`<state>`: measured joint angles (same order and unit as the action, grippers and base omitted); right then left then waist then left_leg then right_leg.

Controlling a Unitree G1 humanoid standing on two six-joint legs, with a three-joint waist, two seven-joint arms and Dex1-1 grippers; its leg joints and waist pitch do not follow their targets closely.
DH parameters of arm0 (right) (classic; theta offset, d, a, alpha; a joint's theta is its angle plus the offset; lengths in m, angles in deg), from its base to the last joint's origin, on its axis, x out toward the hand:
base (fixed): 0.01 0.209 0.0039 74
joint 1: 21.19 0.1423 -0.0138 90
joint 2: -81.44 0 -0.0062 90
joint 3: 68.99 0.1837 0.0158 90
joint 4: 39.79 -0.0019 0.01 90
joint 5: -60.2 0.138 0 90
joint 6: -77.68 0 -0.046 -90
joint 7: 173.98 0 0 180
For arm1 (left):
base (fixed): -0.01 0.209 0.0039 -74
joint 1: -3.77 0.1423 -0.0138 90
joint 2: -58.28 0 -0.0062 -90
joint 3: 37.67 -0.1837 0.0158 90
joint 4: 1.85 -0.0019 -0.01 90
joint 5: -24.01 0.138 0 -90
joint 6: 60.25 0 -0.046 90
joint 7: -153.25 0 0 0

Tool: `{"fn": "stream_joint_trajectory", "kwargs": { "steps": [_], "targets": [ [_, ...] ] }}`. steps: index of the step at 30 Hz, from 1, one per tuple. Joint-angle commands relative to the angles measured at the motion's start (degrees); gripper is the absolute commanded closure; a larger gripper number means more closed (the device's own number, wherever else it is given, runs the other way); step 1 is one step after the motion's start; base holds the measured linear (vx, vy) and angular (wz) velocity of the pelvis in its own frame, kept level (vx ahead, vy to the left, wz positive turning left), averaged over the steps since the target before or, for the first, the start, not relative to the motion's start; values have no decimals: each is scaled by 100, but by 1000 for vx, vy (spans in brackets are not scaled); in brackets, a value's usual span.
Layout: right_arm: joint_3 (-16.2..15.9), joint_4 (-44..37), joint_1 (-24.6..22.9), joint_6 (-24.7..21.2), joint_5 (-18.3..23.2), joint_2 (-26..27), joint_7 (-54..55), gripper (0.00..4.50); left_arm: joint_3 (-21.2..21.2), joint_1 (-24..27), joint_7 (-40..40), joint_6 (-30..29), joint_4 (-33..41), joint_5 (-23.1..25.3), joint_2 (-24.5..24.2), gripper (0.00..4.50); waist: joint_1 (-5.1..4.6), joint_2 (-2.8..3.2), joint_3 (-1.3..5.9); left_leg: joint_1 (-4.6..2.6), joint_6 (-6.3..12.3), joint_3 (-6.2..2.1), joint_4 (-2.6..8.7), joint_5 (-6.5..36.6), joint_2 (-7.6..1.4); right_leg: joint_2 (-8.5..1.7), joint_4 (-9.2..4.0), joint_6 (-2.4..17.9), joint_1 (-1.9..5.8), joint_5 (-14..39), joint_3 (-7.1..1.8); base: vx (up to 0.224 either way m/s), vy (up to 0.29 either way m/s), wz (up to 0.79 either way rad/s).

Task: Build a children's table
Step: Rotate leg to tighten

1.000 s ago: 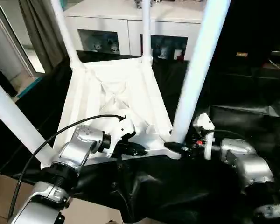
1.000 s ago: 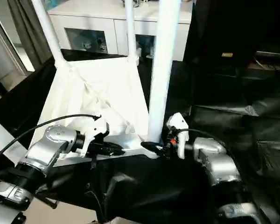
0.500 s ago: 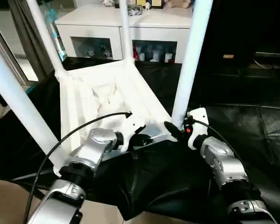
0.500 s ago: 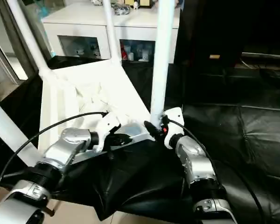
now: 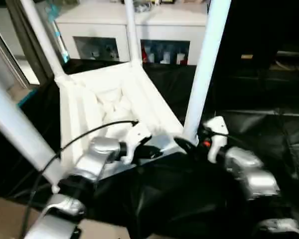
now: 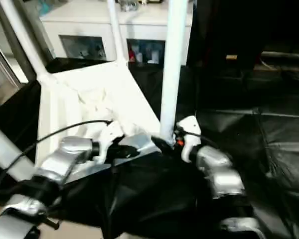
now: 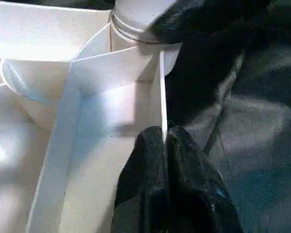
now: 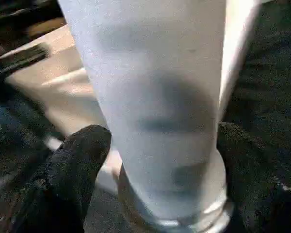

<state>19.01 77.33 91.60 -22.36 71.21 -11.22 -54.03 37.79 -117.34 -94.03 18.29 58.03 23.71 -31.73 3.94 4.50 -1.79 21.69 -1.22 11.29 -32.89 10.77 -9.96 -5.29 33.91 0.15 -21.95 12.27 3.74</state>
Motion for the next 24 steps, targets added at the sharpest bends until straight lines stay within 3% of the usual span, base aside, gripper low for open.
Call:
{"fn": "stream_joint_trajectory", "kwargs": {
  "steps": [1, 3, 4, 6, 7, 9, 11, 14, 17, 18, 19, 20, 22, 24],
  "targets": [
    [-556, 108, -34, -158, 6, 103, -682, 75, -363, 19, -475, -35, 124, -21, 18, 450, 49, -86, 399, -19, 1123, -137, 162, -185, -288, -357, -135, 1688, 265, -1573, -202, 0, 0, 0],
    [-528, 162, -9, -141, -17, 53, -740, 89, -351, 21, -505, -25, 111, -16, -31, 450, 74, -69, 388, -3, 1181, -148, 144, -242, -306, -366, -119, 1704, 238, -1597, -191, 0, 0, 0],
    [-479, 216, 23, -126, -43, -35, -861, 89, -330, 23, -589, -48, 113, -31, -110, 450, 120, -156, 370, -12, 1140, -139, 159, -49, -330, -365, -151, 1686, 224, -1186, -183, 0, 0, 0],
    [-441, 255, 59, -134, -21, -111, -986, 111, -320, 18, -641, -77, 126, -27, -181, 450, 181, -131, 318, -31, 874, -150, 215, 439, -367, -376, -202, 1639, 198, -126, -192, 0, 0, 0],
    [-441, 255, 59, -134, -21, -111, -986, 117, -320, 18, -641, -77, 126, -27, -181, 450, 182, -119, 304, -44, 793, -149, 237, 561, -379, -371, -224, 1609, 190, 106, -197, 0, 0, 0],
    [-456, 323, 120, -143, 22, -161, -1089, 138, -297, 12, -622, -104, 150, -24, -229, 450, 182, -164, 274, -66, 545, -153, 294, 927, -394, -369, -267, 1542, 186, 616, -214, 0, 0, 0],
    [-510, 370, 180, -171, 75, -181, -1236, 155, -278, 43, -613, -179, 242, -78, -263, 450, 184, -148, 241, -103, 278, -155, 348, 1299, -403, -389, -314, 1451, 173, 1125, -238, 0, 0, 0],
    [-566, 379, 214, -257, 125, -185, -1424, 168, -283, 109, -645, -217, 327, -105, -306, 450, 182, -156, 261, -95, 213, -156, 343, 1178, -394, -386, -285, 1453, 186, 803, -252, 0, 0, 0],
    [-592, 309, 154, -340, 147, -116, -1427, 179, -248, 150, -549, -205, 340, -81, -292, 450, 192, -164, 285, -63, 385, -142, 286, 801, -363, -390, -233, 1541, 207, 204, -244, 0, 0, 0],
    [-592, 283, 108, -327, 137, -64, -1348, 181, -216, 146, -435, -192, 328, -62, -258, 450, 198, -123, 291, -61, 440, -147, 273, 715, -362, -393, -219, 1565, 204, 94, -236, 0, 0, 0],
    [-587, 278, 73, -291, 114, -17, -1250, 181, -188, 134, -315, -169, 304, -37, -220, 450, 194, -122, 285, -57, 460, -144, 270, 745, -358, -390, -231, 1569, 204, 114, -231, 0, 0, 0],
    [-587, 278, 73, -291, 114, -17, -1250, 183, -188, 134, -315, -169, 304, -37, -220, 450, 189, -137, 280, -60, 459, -142, 277, 784, -360, -389, -247, 1563, 207, 164, -232, 0, 0, 0],
    [-445, 530, 56, 5, -144, 285, -292, 183, -79, 26, 275, -113, 125, 83, -11, 450, 179, -71, 265, -72, 353, -155, 300, 970, -368, -391, -273, 1533, 186, 417, -234, 0, 0, 0],
    [-289, 853, 103, 167, -359, 573, 711, 188, 20, -73, 864, -130, -15, 167, 228, 450, 102, -90, 198, -111, 10, -179, 385, 1666, -353, -407, -377, 1376, 168, 1414, -237, 0, 0, 0]
  ]
}}
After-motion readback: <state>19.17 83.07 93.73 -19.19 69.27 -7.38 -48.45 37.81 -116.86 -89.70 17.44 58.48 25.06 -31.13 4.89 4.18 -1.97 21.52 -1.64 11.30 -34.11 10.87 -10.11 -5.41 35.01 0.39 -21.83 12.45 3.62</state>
